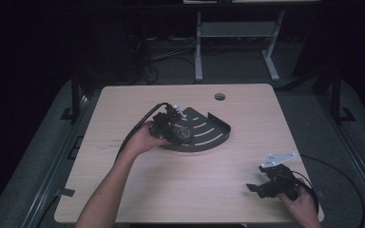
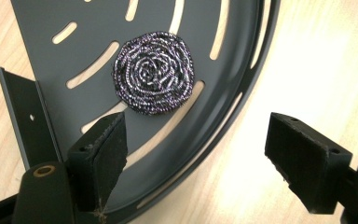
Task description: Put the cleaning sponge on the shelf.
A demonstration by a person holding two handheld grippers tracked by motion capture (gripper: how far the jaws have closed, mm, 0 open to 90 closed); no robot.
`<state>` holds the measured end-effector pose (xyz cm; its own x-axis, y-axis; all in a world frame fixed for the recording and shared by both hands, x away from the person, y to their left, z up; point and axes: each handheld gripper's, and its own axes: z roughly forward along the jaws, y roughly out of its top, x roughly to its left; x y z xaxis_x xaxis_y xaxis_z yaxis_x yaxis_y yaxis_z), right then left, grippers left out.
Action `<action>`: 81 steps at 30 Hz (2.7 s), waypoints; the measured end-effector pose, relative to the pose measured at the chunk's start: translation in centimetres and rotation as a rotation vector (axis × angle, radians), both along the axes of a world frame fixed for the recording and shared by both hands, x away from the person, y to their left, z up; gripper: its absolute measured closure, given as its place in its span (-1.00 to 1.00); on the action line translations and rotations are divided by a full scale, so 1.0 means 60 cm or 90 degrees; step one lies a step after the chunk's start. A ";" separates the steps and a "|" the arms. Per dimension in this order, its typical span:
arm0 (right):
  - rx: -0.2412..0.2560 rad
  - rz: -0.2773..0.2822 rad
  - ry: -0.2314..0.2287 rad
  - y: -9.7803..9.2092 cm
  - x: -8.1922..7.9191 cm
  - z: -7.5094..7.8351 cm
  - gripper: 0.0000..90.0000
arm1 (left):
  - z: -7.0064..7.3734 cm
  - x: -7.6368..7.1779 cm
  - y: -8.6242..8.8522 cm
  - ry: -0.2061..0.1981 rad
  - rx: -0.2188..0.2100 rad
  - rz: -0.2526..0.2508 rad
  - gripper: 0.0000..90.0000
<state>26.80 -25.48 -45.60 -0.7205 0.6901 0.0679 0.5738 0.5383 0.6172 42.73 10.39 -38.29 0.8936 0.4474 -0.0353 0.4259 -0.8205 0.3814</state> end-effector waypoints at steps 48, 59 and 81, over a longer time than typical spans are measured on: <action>-0.006 -0.001 0.000 0.008 0.001 0.001 -0.68 | -0.014 -0.148 0.089 -0.028 -0.029 0.015 -0.57; -0.009 -0.001 0.000 0.009 0.002 0.001 -0.68 | -0.019 -0.170 0.102 -0.028 -0.031 0.018 -0.57; -0.009 -0.002 0.001 0.009 0.002 -0.001 -0.68 | -0.029 -0.211 0.140 -0.046 -0.042 0.035 -0.57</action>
<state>26.92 -24.92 -45.64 -0.7184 0.6931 0.0592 0.5762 0.5452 0.6089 30.08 18.80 -40.03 0.8691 0.4947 -0.0032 0.4391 -0.7684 0.4655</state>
